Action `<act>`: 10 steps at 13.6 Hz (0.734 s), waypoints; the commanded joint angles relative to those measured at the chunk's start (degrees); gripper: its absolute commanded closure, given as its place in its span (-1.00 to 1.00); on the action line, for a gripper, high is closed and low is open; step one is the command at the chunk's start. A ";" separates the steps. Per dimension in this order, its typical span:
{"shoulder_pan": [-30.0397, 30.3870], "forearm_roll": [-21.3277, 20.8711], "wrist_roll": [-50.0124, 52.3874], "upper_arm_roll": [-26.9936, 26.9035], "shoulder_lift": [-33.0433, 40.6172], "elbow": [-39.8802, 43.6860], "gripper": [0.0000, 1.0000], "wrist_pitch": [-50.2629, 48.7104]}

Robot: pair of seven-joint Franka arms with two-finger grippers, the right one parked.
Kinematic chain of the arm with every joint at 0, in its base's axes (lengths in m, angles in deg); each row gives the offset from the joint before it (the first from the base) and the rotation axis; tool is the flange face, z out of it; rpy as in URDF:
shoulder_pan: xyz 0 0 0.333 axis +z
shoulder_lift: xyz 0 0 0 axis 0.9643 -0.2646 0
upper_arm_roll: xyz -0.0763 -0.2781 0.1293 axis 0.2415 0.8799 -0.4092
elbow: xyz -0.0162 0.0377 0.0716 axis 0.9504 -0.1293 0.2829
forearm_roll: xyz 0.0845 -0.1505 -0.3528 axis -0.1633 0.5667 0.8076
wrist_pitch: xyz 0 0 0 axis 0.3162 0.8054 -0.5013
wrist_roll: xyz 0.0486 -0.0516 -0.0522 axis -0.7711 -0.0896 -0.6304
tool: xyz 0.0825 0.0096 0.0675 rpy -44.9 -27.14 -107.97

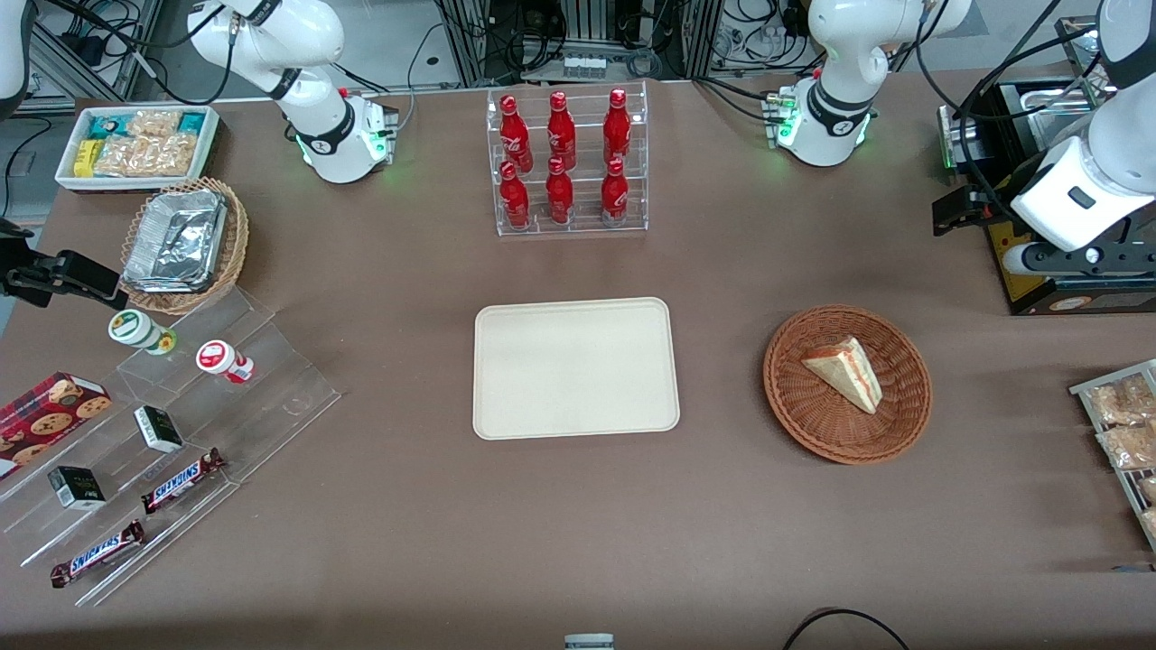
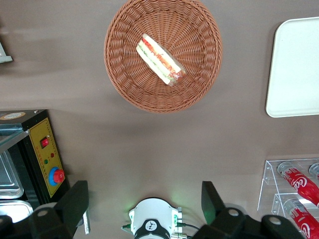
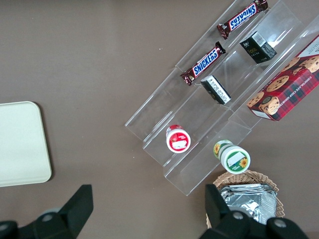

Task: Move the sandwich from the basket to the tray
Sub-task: 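Move the left gripper over the wrapped sandwich in the wicker basket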

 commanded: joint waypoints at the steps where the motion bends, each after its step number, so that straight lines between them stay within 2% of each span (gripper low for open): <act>1: 1.08 0.16 -0.78 0.86 0.79 -0.38 -1.00 0.07; 4: 0.82 -0.19 -0.78 1.04 -0.01 -3.44 -1.00 2.62; 10: 0.55 -0.19 -0.52 1.22 0.08 -19.70 -1.00 20.35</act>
